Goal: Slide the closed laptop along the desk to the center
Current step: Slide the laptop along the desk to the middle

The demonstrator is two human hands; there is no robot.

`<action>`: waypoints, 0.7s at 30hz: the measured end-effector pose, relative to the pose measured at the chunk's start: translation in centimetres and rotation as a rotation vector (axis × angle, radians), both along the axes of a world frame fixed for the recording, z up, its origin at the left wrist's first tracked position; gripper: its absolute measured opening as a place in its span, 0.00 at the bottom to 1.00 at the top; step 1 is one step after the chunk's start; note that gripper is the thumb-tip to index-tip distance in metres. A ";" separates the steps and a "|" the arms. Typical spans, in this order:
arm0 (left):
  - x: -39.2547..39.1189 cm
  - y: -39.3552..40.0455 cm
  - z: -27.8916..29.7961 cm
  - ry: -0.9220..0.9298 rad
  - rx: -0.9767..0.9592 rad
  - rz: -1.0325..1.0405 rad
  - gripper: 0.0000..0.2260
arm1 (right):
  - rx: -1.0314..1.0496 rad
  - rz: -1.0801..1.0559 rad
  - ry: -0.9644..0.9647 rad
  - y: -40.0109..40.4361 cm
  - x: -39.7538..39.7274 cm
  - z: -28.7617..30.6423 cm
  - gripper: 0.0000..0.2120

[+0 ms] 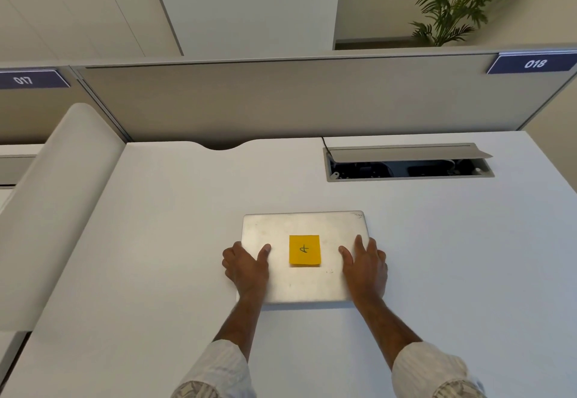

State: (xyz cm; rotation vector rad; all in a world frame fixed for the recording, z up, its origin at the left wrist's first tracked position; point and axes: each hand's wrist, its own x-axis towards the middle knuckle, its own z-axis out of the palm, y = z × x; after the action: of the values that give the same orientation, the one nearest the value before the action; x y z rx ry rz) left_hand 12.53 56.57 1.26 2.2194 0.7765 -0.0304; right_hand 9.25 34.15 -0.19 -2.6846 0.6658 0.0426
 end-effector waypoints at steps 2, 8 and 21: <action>0.1 0.0 0.0 0.003 0.005 0.005 0.30 | 0.000 -0.007 0.005 0.2 0.0 0.0 0.27; 0.4 -0.4 0.1 0.023 0.035 0.015 0.27 | -0.025 -0.010 0.041 0.5 0.0 0.2 0.27; -0.1 -1.1 0.4 0.053 0.194 -0.052 0.23 | -0.071 0.005 0.089 0.7 0.2 0.2 0.27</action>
State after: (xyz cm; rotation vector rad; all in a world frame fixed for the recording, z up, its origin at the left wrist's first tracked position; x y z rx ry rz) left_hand 12.45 55.48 1.68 2.4309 0.7793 -0.0412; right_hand 9.46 34.84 0.02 -2.7662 0.7005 0.1430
